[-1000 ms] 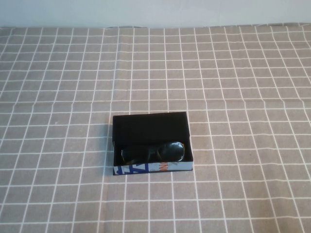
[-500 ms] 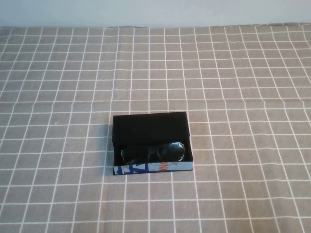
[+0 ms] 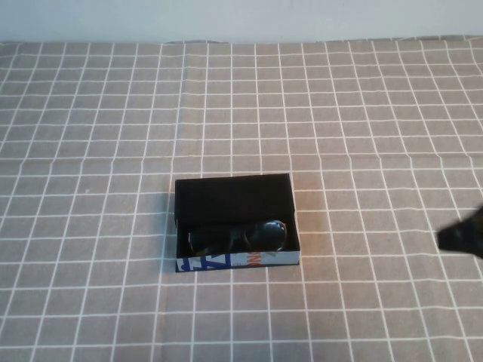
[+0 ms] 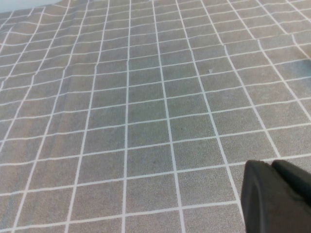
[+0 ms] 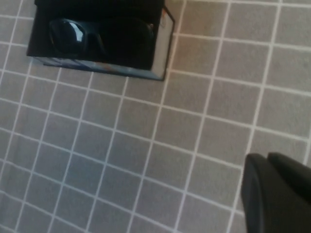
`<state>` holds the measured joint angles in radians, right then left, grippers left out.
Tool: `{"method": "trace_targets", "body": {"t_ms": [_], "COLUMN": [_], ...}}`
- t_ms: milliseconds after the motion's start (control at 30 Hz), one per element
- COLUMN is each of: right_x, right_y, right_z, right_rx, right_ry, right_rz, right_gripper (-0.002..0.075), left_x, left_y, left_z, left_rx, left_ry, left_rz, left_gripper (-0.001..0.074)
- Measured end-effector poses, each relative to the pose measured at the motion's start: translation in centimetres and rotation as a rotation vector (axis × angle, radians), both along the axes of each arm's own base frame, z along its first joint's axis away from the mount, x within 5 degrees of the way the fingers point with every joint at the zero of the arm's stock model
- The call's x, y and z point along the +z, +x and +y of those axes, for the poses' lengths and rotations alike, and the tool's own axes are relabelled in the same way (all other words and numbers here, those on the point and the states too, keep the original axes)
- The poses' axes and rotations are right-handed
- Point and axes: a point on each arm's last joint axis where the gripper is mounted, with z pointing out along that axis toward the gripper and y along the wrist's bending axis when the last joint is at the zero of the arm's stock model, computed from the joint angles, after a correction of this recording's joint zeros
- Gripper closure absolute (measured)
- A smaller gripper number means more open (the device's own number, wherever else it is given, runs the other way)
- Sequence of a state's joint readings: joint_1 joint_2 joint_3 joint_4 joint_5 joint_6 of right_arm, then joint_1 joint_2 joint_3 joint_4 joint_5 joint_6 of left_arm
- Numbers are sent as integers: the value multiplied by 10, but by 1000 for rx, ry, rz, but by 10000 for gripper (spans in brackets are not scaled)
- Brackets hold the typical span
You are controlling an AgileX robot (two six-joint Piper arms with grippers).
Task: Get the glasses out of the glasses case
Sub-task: Pick up the glasses from the glasses case
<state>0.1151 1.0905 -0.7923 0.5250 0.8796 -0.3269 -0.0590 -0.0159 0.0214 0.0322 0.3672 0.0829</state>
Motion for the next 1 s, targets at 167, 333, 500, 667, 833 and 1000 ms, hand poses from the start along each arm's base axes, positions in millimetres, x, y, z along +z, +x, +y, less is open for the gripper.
{"method": "trace_targets", "body": {"t_ms": [167, 333, 500, 667, 833, 1000], "right_x": [12, 10, 6, -8, -24, -47], "right_y": [49, 86, 102, 112, 126, 140], "right_z": [42, 104, 159, 200, 223, 233], "right_rx": [210, 460, 742, 998, 1154, 1245], "right_ry": [-79, -233, -359, -424, -461, -499], "right_rz": [-38, -92, -163, -208, -231, -241], "right_gripper": [743, 743, 743, 718, 538, 393], "left_x": [0, 0, 0, 0, 0, 0], "left_y": [0, 0, 0, 0, 0, 0], "left_z": [0, 0, 0, 0, 0, 0], "left_rx": [0, 0, 0, 0, 0, 0], "left_ry": [0, 0, 0, 0, 0, 0], "left_rz": [0, 0, 0, 0, 0, 0], "left_gripper": [739, 739, 739, 739, 739, 739]}}
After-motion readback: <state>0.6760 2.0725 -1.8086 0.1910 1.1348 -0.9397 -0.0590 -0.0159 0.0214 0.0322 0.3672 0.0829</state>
